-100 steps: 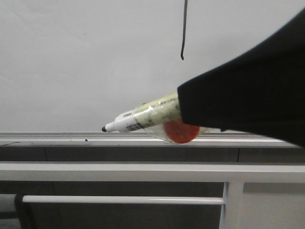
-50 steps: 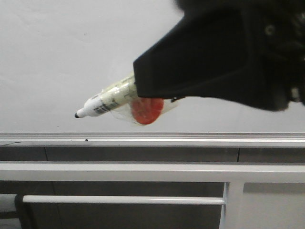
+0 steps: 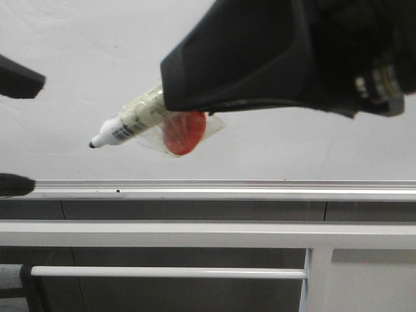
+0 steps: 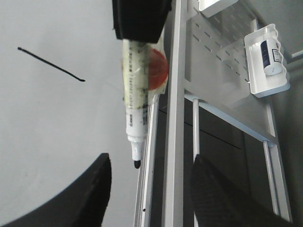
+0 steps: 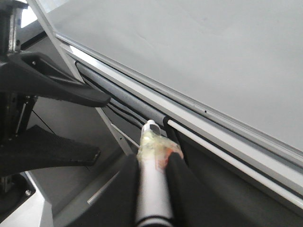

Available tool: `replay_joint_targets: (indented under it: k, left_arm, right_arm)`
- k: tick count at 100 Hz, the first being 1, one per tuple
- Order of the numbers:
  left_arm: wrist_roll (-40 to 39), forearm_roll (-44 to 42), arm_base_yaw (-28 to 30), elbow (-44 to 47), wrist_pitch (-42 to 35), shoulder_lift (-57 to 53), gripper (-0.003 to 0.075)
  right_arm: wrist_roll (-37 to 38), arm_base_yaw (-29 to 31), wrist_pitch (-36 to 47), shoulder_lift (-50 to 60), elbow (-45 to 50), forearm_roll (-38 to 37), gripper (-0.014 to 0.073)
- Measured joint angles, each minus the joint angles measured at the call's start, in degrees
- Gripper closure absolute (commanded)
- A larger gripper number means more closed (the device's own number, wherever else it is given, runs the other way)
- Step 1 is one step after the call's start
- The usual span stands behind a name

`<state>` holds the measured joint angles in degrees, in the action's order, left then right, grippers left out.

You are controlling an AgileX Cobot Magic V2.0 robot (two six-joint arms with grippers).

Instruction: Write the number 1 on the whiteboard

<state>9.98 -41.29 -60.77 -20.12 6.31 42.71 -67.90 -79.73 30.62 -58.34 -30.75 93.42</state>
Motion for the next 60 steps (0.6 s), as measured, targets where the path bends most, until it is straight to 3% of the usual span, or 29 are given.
replay_joint_targets:
  k: [60]
  left_arm:
    - [0.0,-1.5,0.0,-4.1,-4.1,8.6,0.038]
  right_arm:
    - [-2.0,0.0,0.3,0.0,-0.1,2.7,0.0657]
